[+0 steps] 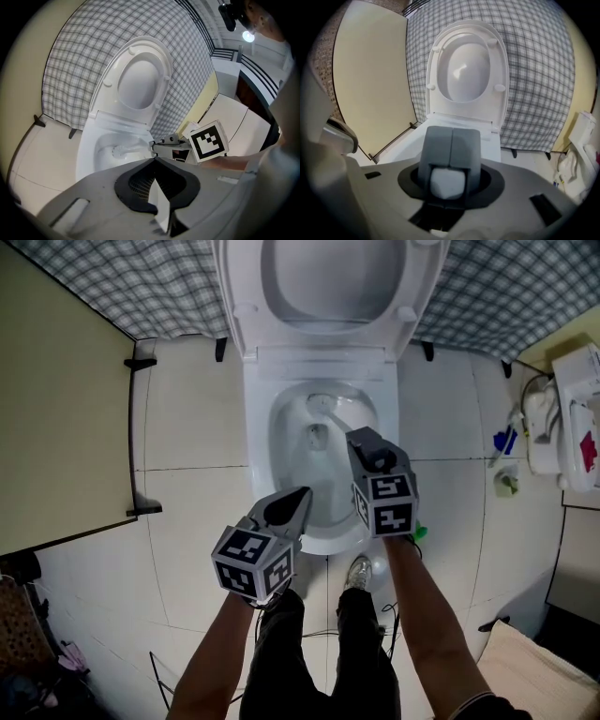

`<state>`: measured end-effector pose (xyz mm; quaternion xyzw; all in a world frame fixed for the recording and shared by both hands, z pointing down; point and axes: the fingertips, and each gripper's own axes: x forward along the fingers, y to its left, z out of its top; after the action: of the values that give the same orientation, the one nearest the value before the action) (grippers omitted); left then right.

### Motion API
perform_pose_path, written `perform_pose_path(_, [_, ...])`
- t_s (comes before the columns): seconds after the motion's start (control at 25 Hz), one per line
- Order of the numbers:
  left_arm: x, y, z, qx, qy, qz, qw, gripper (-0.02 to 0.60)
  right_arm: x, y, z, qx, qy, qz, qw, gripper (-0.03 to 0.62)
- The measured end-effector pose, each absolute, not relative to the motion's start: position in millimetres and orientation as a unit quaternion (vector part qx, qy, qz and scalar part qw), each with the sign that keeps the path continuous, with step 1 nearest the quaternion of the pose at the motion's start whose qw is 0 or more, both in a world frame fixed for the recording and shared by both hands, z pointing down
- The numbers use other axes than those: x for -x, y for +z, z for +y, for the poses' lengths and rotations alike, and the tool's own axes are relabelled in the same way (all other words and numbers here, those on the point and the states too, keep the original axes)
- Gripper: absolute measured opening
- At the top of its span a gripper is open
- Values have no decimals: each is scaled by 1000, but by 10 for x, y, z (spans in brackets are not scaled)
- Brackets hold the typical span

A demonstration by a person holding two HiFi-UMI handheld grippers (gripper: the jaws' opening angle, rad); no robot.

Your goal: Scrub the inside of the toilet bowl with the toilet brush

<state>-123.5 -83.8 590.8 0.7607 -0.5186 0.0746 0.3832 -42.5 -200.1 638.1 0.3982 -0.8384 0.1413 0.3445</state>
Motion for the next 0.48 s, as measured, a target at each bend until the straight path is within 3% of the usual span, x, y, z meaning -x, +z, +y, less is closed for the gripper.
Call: perform_pose_path(0.48, [1180,5804,-703,-778,66,-499,376,8,66,6238,-1854,-461,131,-783,396,171])
